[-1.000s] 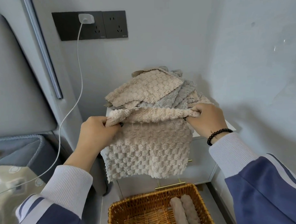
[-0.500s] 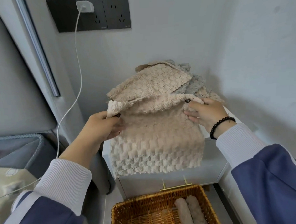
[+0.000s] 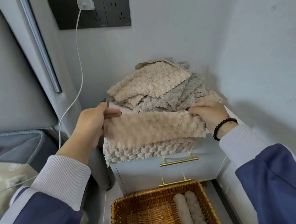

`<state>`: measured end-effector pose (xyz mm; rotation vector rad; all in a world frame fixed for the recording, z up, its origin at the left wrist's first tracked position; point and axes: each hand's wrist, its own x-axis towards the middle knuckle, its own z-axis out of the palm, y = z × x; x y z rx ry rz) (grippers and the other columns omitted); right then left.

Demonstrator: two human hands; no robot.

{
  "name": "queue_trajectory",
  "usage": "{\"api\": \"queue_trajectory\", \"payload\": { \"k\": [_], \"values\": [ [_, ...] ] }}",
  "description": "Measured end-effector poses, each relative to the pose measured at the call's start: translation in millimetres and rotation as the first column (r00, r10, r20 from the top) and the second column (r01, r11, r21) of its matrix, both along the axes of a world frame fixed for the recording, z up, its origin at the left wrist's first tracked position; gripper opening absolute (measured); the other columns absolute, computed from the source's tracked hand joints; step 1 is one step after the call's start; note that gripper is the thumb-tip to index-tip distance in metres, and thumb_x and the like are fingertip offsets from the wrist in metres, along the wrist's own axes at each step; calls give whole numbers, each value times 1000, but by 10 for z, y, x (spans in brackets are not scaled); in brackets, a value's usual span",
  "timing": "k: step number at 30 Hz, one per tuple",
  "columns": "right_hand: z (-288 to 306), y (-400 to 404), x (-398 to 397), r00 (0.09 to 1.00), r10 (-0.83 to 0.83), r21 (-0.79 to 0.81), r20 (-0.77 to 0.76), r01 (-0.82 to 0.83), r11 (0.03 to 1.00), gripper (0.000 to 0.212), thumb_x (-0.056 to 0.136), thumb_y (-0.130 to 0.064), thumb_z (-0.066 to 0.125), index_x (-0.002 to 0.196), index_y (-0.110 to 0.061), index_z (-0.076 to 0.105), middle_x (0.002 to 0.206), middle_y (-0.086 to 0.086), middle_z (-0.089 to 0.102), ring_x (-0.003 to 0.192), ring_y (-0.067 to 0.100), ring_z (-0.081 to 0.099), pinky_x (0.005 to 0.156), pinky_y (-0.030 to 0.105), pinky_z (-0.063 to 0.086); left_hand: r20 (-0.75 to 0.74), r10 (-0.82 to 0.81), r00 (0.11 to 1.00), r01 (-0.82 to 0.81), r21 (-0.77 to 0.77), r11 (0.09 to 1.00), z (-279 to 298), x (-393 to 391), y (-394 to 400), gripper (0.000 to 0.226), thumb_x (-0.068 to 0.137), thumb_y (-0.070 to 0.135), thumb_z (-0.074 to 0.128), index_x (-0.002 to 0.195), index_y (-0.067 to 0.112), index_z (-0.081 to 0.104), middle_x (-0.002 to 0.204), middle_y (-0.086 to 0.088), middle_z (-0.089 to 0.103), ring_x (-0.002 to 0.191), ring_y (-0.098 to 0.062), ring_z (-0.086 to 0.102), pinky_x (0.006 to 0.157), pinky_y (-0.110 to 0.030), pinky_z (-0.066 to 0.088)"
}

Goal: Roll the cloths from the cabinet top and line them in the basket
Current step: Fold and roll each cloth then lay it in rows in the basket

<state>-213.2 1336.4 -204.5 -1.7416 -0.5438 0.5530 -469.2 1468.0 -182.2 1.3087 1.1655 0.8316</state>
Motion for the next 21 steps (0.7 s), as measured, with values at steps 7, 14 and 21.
{"api": "queue_trajectory", "payload": {
  "k": [7, 14, 21],
  "values": [
    [-101, -107, -18, 987, 105, -311, 122, -62, 949, 34, 67, -14, 85, 90, -14, 59, 96, 6, 60, 87, 18, 55, 66, 26, 45, -473, -18, 881, 154, 251, 956, -177, -137, -52, 14, 81, 13, 72, 93, 20, 73, 96, 2, 71, 84, -14, 63, 65, -22, 47],
    [-163, -95, -67, 978, 193, -392, 74, -149, 908, 48, 68, -14, 81, 54, -19, 35, 57, 3, 34, 60, 20, 38, 61, 32, 35, -752, -152, 642, 250, 18, 968, -217, -192, -65, 35, 82, 36, 72, 72, 9, 52, 67, -9, 52, 61, -24, 49, 57, -26, 38],
    [-214, -18, -2, 983, 182, -281, 23, -168, 945, 22, 78, -4, 74, 88, -16, 59, 70, 6, 61, 53, 14, 51, 53, 26, 42, -618, -94, 780, 182, 81, 980, -226, -143, -18, 26, 82, 21, 74, 83, 11, 50, 76, -4, 49, 78, -28, 57, 72, -33, 47]
  ]
}}
